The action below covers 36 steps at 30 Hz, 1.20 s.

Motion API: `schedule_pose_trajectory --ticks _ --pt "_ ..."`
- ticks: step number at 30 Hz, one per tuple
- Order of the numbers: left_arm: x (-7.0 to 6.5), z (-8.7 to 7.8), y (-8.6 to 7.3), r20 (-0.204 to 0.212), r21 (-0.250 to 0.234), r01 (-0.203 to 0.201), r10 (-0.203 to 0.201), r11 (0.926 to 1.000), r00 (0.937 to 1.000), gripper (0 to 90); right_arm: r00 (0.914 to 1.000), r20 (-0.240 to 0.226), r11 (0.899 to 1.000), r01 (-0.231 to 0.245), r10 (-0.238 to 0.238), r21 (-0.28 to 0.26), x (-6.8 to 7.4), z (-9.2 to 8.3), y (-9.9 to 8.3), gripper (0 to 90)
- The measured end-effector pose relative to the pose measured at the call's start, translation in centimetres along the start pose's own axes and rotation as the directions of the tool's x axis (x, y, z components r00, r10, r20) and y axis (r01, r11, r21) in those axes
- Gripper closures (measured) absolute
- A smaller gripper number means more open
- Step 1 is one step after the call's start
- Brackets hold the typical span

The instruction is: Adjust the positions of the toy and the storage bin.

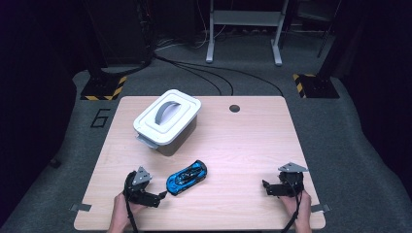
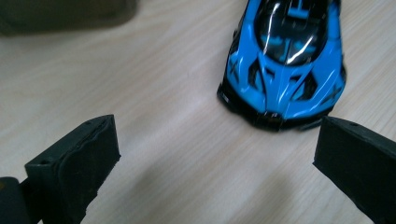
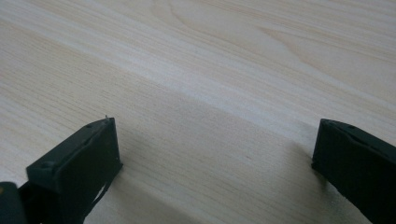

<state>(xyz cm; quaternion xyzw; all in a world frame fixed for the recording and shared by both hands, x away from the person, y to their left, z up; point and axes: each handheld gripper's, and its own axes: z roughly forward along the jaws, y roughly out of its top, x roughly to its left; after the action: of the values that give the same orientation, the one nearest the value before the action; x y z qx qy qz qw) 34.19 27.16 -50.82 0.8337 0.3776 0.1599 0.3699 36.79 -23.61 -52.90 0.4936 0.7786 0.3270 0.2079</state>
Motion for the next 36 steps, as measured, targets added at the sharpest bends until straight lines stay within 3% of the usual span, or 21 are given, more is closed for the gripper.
schedule_pose_trajectory --ticks 9,13,20,29,36 --pt "-0.8 0.5 2.6 0.044 0.0 -0.043 0.043 0.9991 0.9981 0.1 1.0 0.002 1.0 0.003 -0.003 -0.001 0.0 0.0 0.0 0.1" --pt "-1.3 0.9 3.4 0.062 -0.003 -0.041 0.041 0.9991 0.9972 0.1 1.0 -0.001 1.0 0.007 -0.007 -0.003 0.0 0.0 0.0 0.1" --pt "-2.1 2.0 4.8 0.103 -0.004 -0.078 0.078 0.9969 0.9916 0.1 1.0 0.001 1.0 0.001 -0.001 -0.001 0.0 0.0 0.0 0.1" --pt "-3.4 4.6 7.4 0.176 0.011 -0.136 0.132 0.9906 0.9754 0.0 1.0 0.001 1.0 0.001 -0.001 0.0 0.0 0.0 0.0 0.1" --pt "-4.2 6.0 8.3 0.208 0.042 -0.153 0.142 0.9873 0.9678 0.0 1.0 0.001 1.0 0.001 -0.001 0.0 0.0 0.0 0.0 0.1"
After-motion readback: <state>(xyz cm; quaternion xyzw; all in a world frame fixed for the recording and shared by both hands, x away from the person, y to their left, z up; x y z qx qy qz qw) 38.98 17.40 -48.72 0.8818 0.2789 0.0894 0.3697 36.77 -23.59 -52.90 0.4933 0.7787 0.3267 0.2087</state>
